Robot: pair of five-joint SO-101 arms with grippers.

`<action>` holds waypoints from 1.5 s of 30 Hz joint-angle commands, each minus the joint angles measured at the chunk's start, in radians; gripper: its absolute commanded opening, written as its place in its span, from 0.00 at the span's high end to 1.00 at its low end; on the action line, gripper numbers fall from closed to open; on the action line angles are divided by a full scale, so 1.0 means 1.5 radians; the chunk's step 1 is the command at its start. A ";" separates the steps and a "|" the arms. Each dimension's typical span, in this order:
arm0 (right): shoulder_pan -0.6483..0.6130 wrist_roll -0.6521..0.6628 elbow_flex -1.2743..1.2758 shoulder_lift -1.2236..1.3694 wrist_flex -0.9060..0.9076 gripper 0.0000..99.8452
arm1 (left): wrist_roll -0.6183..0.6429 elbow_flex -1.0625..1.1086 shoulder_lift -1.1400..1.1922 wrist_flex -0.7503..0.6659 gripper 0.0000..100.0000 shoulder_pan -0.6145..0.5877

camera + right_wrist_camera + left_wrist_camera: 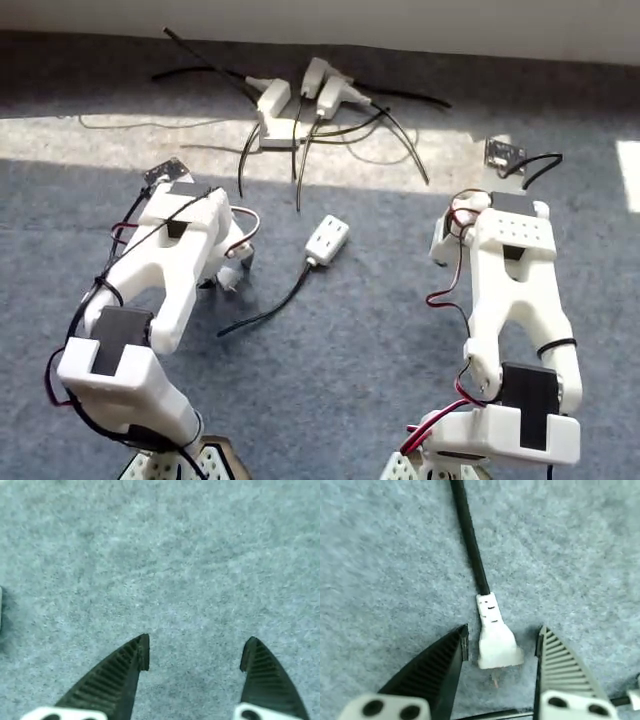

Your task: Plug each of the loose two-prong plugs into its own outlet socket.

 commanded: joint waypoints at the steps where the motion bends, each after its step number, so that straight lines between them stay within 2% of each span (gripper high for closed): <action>1: -0.006 -0.006 -0.003 -0.027 -0.008 0.71 | 0.002 0.002 -0.017 -0.010 0.79 -0.016; 11: -0.006 -0.006 -0.003 -0.027 -0.008 0.71 | 0.003 -0.031 -0.030 -0.003 0.79 -0.012; 15: -0.008 -0.006 -0.003 -0.027 -0.008 0.71 | 0.006 -0.078 -0.051 0.059 0.79 -0.004; 22: -0.008 -0.006 -0.003 -0.027 -0.008 0.71 | 0.006 -0.080 -0.033 0.057 0.79 0.050; 25: -0.008 -0.006 -0.003 -0.026 -0.008 0.71 | 0.007 -0.080 0.003 0.029 0.79 0.058; 31: -0.007 -0.006 -0.003 -0.026 -0.008 0.71 | 0.007 -0.086 0.054 0.021 0.79 0.050; 35: -0.007 -0.006 -0.003 -0.026 -0.008 0.71 | 0.004 -0.081 0.054 0.025 0.79 0.016; 39: -0.007 -0.006 -0.003 -0.026 -0.008 0.71 | 0.004 -0.087 0.054 0.066 0.79 -0.015; 45: -0.007 -0.006 -0.003 -0.026 -0.008 0.71 | 0.002 -0.086 0.054 0.075 0.79 -0.006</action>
